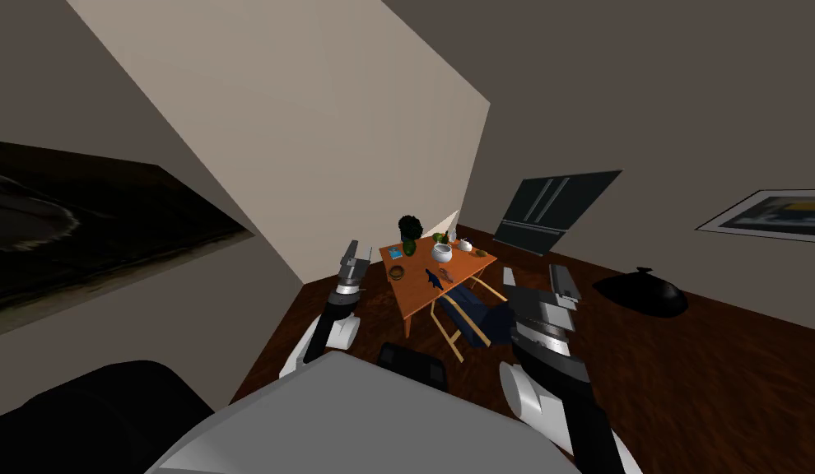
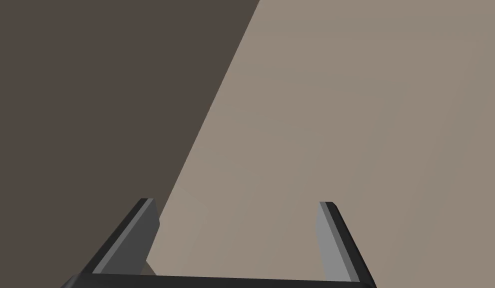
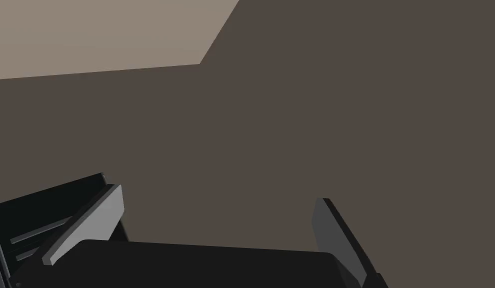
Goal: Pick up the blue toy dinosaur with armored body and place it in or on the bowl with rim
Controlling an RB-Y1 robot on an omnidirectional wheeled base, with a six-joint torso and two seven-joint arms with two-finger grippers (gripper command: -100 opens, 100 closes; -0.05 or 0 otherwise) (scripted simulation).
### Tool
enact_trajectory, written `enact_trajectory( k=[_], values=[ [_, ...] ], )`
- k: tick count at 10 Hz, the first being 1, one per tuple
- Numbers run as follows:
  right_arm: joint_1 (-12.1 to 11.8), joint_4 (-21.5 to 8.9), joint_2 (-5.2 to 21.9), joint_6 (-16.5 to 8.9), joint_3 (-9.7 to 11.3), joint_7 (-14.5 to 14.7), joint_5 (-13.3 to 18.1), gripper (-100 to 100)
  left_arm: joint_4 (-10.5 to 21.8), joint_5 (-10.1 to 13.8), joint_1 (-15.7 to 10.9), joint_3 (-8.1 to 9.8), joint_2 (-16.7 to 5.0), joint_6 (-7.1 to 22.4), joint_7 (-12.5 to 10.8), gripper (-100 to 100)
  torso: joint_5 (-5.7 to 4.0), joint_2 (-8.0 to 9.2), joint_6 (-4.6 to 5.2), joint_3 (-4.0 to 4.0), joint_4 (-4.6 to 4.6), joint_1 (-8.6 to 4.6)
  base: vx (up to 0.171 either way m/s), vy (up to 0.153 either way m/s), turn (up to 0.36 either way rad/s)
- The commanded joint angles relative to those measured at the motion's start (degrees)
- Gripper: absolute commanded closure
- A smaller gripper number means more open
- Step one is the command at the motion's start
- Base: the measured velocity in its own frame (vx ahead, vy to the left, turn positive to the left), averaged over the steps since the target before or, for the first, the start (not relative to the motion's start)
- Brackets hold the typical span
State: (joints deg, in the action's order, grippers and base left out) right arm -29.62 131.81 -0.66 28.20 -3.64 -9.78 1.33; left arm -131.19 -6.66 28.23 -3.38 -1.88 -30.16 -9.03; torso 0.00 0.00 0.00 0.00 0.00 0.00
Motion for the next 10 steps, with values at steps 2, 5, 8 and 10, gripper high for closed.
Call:
enact_trajectory(
  k=[2, 5, 8, 10],
  values=[
    [0.6, -0.7, 3.4, 0.0, -0.1, -0.5, 0.2, -100, 0.0, 0.0, 0.0, 0.0, 0.0, 0.0, 0.0, 0, -0.01, 0.1, 0.01, 0.05, 0.02, -0.08, -0.056, -0.03, -0.034],
    [2.0, -3.2, 8.3, 0.1, -0.3, -1.4, 0.7, -100, 0.0, 0.0, 0.0, 0.01, 0.0, 0.0, 0.0, 0, -0.07, 0.56, 0.01, 0.32, 0.12, -0.31, -0.156, -0.074, -0.021],
    [4.3, -7.2, 13.5, 0.5, -0.5, -2.4, 1.8, -100, 0.0, 0.0, 0.0, 0.0, 0.0, 0.0, 0.0, 0, -0.06, 0.88, 0.0, 0.51, 0.2, -0.22, -0.233, -0.049, 0.034],
    [6.0, -10.7, 17.1, 1.0, -0.5, -3.0, 2.9, -100, 0.0, 0.0, 0.0, 0.0, 0.0, 0.0, 0.0, 0, -0.01, 0.94, -0.01, 0.55, 0.22, -0.01, -0.249, 0.026, 0.105]
  ],
)
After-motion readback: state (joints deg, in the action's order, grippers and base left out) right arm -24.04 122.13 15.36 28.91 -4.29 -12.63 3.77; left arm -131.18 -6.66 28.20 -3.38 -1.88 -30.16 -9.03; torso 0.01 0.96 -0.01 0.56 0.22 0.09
